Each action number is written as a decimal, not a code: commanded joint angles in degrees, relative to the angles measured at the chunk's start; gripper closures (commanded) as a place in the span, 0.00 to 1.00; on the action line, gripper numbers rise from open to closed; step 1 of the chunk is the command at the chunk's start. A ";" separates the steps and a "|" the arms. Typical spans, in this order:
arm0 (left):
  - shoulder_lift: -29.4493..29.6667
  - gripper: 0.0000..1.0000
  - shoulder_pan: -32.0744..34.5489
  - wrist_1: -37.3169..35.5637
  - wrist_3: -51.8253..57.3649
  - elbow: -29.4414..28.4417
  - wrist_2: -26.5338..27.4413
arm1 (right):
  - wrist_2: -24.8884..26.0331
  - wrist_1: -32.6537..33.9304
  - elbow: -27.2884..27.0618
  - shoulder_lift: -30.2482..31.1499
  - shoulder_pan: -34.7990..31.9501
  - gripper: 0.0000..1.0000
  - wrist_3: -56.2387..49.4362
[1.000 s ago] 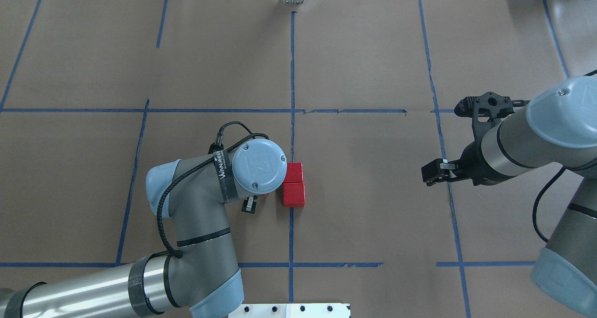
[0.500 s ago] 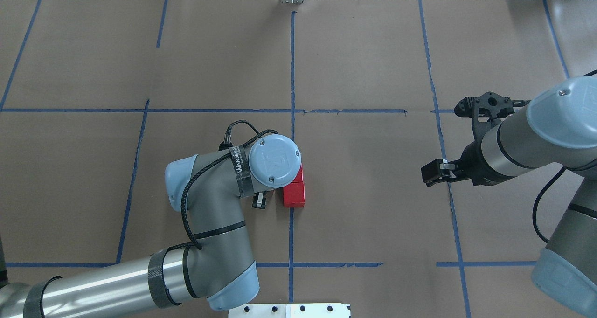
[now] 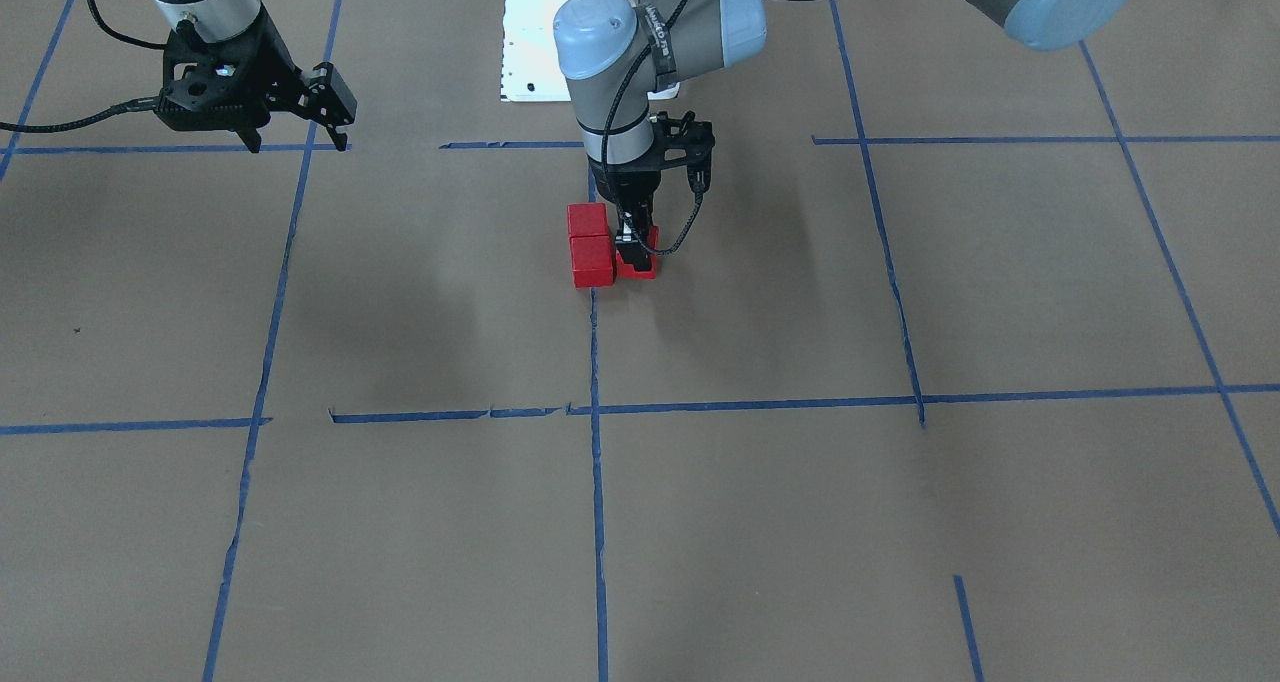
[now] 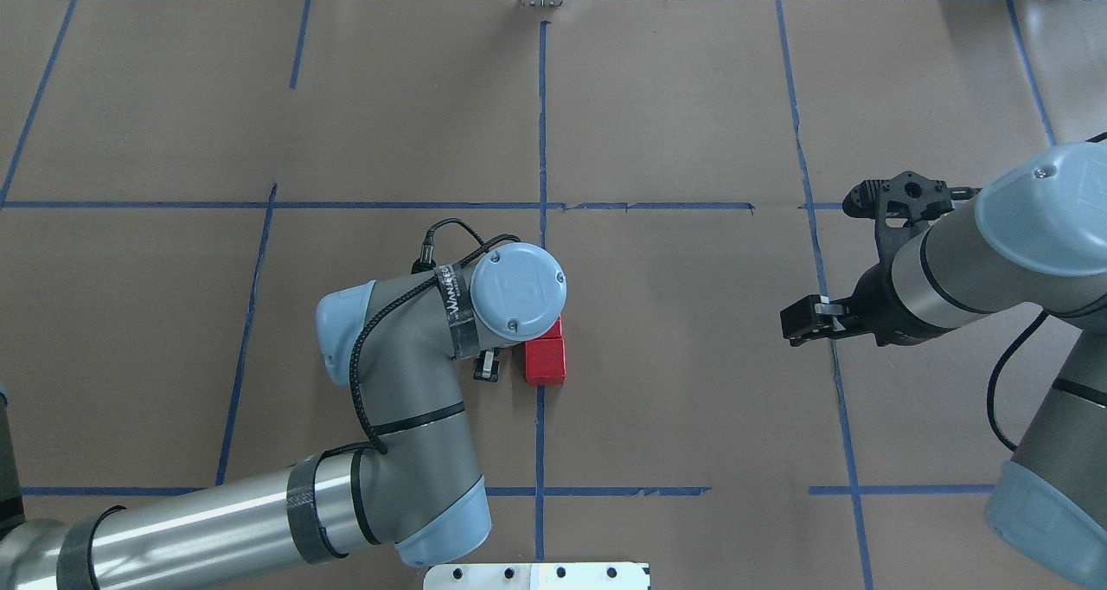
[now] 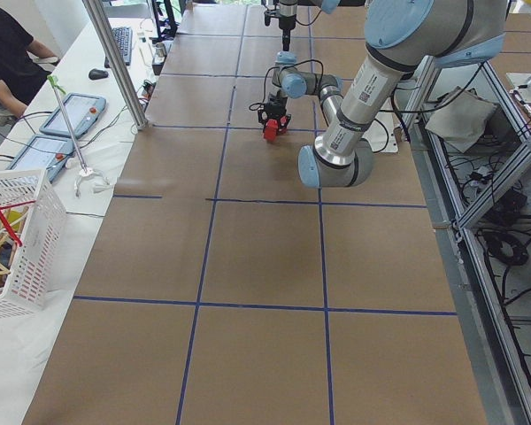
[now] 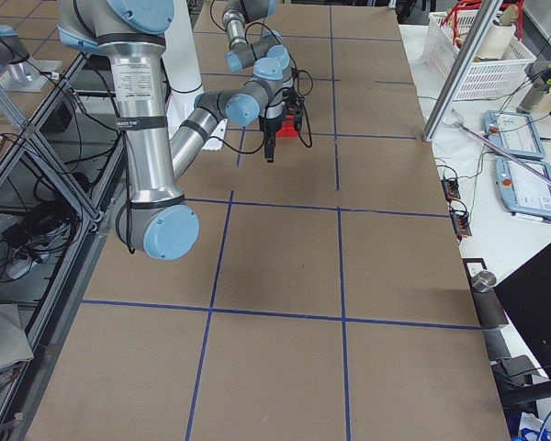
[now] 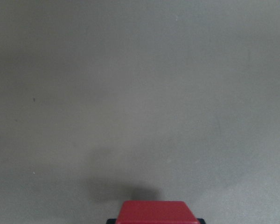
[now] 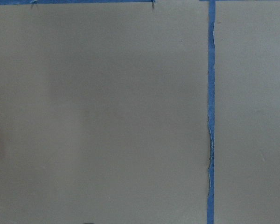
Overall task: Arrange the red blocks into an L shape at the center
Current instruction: 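Lower and settle the held cube against the farther center cube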
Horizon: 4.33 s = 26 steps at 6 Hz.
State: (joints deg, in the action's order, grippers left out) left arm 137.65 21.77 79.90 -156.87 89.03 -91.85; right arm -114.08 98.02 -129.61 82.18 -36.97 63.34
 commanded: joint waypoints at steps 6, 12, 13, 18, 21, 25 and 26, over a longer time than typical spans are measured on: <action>0.43 0.96 0.64 -0.01 -4.75 -0.88 0.00 | -0.01 -0.02 0.06 0.00 0.05 0.00 0.29; 0.43 0.95 0.64 -0.01 -10.12 -1.31 0.79 | -0.01 -0.02 -0.03 0.00 0.05 0.00 0.38; 0.43 0.95 0.64 0.08 -10.38 -1.40 0.79 | -0.01 -0.02 -0.03 0.00 0.05 0.00 0.38; 0.96 0.91 0.29 0.08 -10.82 -1.49 0.70 | -0.01 -0.02 0.06 0.00 0.14 0.00 0.38; 0.69 0.00 -0.06 0.00 -9.77 -1.49 0.35 | -0.01 -0.02 0.06 0.00 0.14 0.00 0.29; 0.17 0.00 0.29 -3.15 -2.78 4.62 -1.04 | -0.01 0.07 0.06 0.09 0.14 0.00 0.38; -1.05 0.00 0.99 -5.52 3.88 9.62 -1.14 | -0.18 0.15 -0.20 0.35 -0.12 0.00 0.29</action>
State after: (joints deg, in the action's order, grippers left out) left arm 137.58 22.20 76.55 -158.67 94.36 -92.69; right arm -114.14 98.11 -129.61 82.35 -36.91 63.70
